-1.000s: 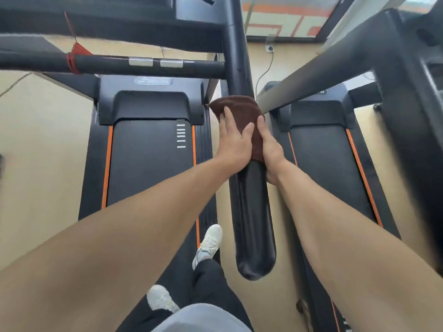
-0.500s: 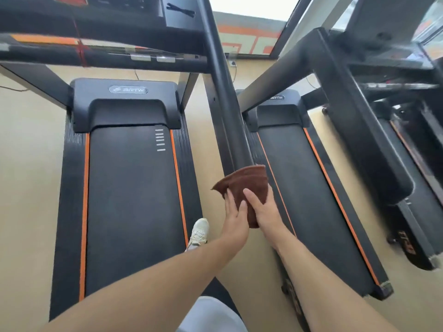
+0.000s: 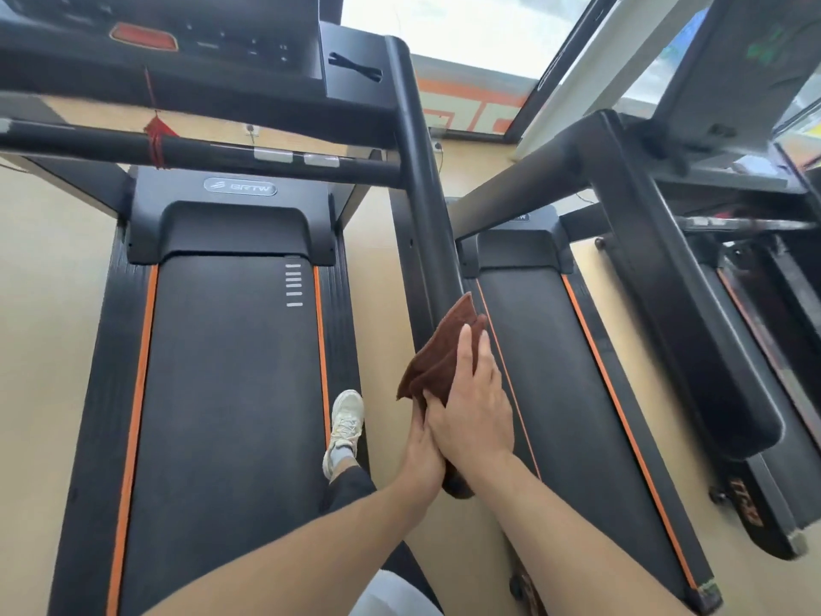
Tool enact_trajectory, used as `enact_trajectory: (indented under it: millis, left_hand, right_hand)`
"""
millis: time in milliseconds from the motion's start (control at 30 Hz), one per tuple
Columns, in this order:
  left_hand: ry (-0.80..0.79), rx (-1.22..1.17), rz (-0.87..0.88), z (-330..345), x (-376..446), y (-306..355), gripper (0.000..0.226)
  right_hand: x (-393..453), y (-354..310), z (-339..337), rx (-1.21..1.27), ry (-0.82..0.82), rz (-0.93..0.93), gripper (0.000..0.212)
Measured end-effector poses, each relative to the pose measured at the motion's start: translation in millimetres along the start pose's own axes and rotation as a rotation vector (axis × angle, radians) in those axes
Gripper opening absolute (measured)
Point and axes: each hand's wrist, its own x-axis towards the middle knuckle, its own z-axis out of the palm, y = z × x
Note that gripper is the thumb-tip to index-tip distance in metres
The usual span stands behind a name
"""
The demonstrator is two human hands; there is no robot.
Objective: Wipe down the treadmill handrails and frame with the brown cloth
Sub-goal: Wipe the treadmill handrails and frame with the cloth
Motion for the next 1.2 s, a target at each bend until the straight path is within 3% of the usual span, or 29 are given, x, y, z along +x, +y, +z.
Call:
enact_trajectory:
  millis: [100,200,233,367,533,667,800,933,1033,1200]
  left_hand:
    - [0.032,0.002,0.038,0.9,42.4,49.0,0.038]
    - [0.096,0.018,0.105,3.7,93.9,100.8,0.086]
    - [0.121,0.033,0.111,5.9,110.5,118.8,0.090]
    - [0.219,0.038,0.204,15.0,159.8,192.2,0.059]
    - [0.309,0.175,0.273,18.3,203.9,248.8,0.064]
    - [0.439,0.290,0.269,33.6,209.0,266.8,0.066]
    - [0.560,0.525,0.376,44.5,194.6,260.2,0.071]
    - [0.500,0.793,0.564,46.1,169.9,234.5,0.072]
    - [0.431,0.960,0.646,43.8,141.7,199.3,0.072]
    - [0.264,0.912,0.684,30.4,72.4,96.9,0.069]
  right_hand:
    - [70.3,-16.8,-9.4,0.101,-0.045,0.002,0.100]
    - [146.1,-34.5,-16.1,0.204,-0.063,-0.022,0.100]
    - [171.1,-38.4,-17.2,0.241,-0.073,-0.026,0.101]
    - [262.4,-50.2,-15.3,0.390,-0.082,-0.068,0.099]
    - [342.9,-55.9,-16.3,0.801,-0.202,-0.133,0.092]
    - [369.4,-47.7,-9.8,1.161,-0.318,-0.056,0.081]
    - [358.3,-44.8,-10.5,1.375,-0.407,0.057,0.042]
    - [300.0,-19.4,-7.3,1.442,-0.457,0.247,0.054]
    - [229.7,0.4,-8.8,1.448,-0.482,0.326,0.049]
    - [109.9,28.4,-18.9,1.462,-0.477,0.402,0.044]
